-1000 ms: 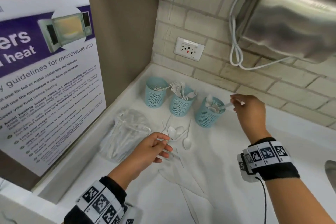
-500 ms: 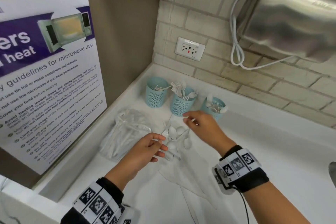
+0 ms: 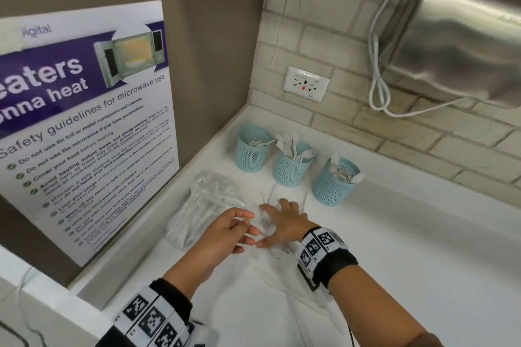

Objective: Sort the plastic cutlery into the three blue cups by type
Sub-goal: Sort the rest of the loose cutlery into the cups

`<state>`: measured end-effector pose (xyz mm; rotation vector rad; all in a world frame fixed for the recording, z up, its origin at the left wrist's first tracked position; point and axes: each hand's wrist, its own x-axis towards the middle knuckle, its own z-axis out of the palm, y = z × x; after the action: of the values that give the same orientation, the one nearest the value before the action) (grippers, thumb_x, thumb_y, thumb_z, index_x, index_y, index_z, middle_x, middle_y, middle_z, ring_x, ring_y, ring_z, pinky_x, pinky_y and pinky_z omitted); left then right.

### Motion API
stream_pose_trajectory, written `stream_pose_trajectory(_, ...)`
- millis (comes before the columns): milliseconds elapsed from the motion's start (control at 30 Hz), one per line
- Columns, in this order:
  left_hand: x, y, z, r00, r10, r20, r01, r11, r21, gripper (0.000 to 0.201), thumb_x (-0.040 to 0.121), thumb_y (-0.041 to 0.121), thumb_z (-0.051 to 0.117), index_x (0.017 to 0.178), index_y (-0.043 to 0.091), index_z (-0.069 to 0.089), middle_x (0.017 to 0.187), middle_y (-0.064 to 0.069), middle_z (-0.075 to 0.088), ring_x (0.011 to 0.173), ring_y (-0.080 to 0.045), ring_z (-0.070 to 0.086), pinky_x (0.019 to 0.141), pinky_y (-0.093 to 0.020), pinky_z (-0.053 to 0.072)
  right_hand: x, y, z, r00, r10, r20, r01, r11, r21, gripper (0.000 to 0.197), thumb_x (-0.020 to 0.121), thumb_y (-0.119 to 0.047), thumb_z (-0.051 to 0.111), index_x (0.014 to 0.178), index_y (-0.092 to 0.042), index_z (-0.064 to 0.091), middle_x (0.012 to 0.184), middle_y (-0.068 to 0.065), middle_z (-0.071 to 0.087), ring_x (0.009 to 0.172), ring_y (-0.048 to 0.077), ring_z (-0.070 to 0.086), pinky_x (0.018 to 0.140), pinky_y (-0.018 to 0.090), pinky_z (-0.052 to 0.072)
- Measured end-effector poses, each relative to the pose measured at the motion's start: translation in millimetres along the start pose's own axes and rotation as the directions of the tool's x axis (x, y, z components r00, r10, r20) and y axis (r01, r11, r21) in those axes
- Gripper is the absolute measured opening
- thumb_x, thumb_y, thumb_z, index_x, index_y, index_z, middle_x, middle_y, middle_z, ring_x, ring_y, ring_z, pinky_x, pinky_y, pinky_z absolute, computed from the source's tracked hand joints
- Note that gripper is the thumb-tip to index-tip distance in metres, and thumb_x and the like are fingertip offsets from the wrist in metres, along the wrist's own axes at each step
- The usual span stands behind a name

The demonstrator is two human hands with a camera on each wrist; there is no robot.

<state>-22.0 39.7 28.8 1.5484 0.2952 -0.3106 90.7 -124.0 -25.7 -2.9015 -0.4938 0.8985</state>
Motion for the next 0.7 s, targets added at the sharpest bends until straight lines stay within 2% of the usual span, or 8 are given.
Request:
stream_pose_trajectory(67, 1, -1, -1, 1.0, -0.006, -0.004, 0.006, 1.0, -0.005, 0.018, 0.098, 0.015, 0.045, 0.11, 0.019, 0.059, 0.088, 0.002, 0.071, 0.075, -0.01, 0.065, 0.071, -0.023, 0.049, -3, 0, 2, 0.998, -0.004, -0.061, 0.006, 0.999, 0.037, 0.091, 0.067, -0.059, 0.074, 0.142, -0.039, 0.027, 0.139, 0.008, 0.027, 0.131, 0.031, 0.021, 0.103, 0.05, 0.03)
stream_pose_trajectory(133, 2, -1, 0, 1.0, -0.011, 0.0, 0.011, 1.0, -0.002, 0.018, 0.098, 0.016, 0.045, 0.11, 0.02, 0.059, 0.089, 0.002, 0.071, 0.076, -0.011, 0.066, 0.072, -0.024, 0.05, -8, -3, 5, 0.993, -0.012, -0.115, 0.019, 0.998, 0.058, 0.077, 0.071, -0.052, 0.073, 0.135, -0.034, 0.036, 0.128, 0.006, 0.034, 0.123, 0.029, 0.029, 0.098, 0.046, 0.034)
stream_pose_trajectory(300, 2, -2, 1, 1.0, -0.014, 0.012, 0.014, 1.0, 0.019, 0.018, 0.099, 0.017, 0.045, 0.109, 0.021, 0.059, 0.092, 0.001, 0.072, 0.08, -0.012, 0.067, 0.075, -0.026, 0.051, -15, -5, 16, 0.991, -0.028, -0.131, 0.049, 0.985, 0.165, 0.046, 0.08, -0.04, 0.068, 0.117, -0.024, 0.046, 0.109, 0.003, 0.033, 0.108, 0.029, 0.044, 0.094, 0.044, 0.043)
stream_pose_trajectory(400, 3, -2, 0, 1.0, -0.025, 0.012, 0.025, 1.0, 0.013, 0.018, 0.098, 0.017, 0.045, 0.109, 0.021, 0.059, 0.093, 0.0, 0.072, 0.08, -0.013, 0.067, 0.075, -0.025, 0.051, -16, -4, 19, 0.995, -0.035, -0.097, 0.054, 0.977, 0.206, 0.036, 0.086, -0.037, 0.064, 0.112, -0.02, 0.047, 0.108, 0.005, 0.035, 0.1, 0.028, 0.05, 0.09, 0.04, 0.047)
stream_pose_trajectory(500, 4, -3, -1, 0.999, -0.036, 0.016, 0.036, 0.999, 0.013, 0.018, 0.098, 0.017, 0.046, 0.109, 0.021, 0.06, 0.095, -0.001, 0.072, 0.08, -0.012, 0.067, 0.073, -0.024, 0.051, -18, -3, 22, 0.995, -0.026, -0.097, 0.044, 0.98, 0.194, 0.029, 0.092, -0.035, 0.055, 0.111, -0.015, 0.048, 0.107, 0.009, 0.042, 0.095, 0.028, 0.052, 0.085, 0.036, 0.045)
stream_pose_trajectory(600, 5, -4, -1, 0.999, -0.041, 0.015, 0.04, 0.999, 0.013, 0.018, 0.097, 0.017, 0.046, 0.108, 0.021, 0.06, 0.095, -0.001, 0.072, 0.08, -0.013, 0.067, 0.073, -0.024, 0.051, -21, -1, 22, 0.99, -0.024, -0.14, 0.06, 0.966, 0.253, 0.012, 0.093, -0.029, 0.049, 0.094, -0.017, 0.049, 0.099, 0.008, 0.048, 0.089, 0.027, 0.055, 0.069, 0.03, 0.041)
stream_pose_trajectory(700, 5, -5, -1, 0.999, -0.031, 0.008, 0.031, 0.999, 0.017, 0.018, 0.098, 0.017, 0.045, 0.108, 0.021, 0.06, 0.094, 0.0, 0.071, 0.08, -0.013, 0.066, 0.075, -0.025, 0.051, -28, 3, 16, 0.983, -0.025, -0.181, 0.085, 0.938, 0.336, 0.016, 0.095, -0.025, 0.046, 0.083, -0.015, 0.044, 0.088, 0.007, 0.051, 0.076, 0.02, 0.052, 0.055, 0.024, 0.032)
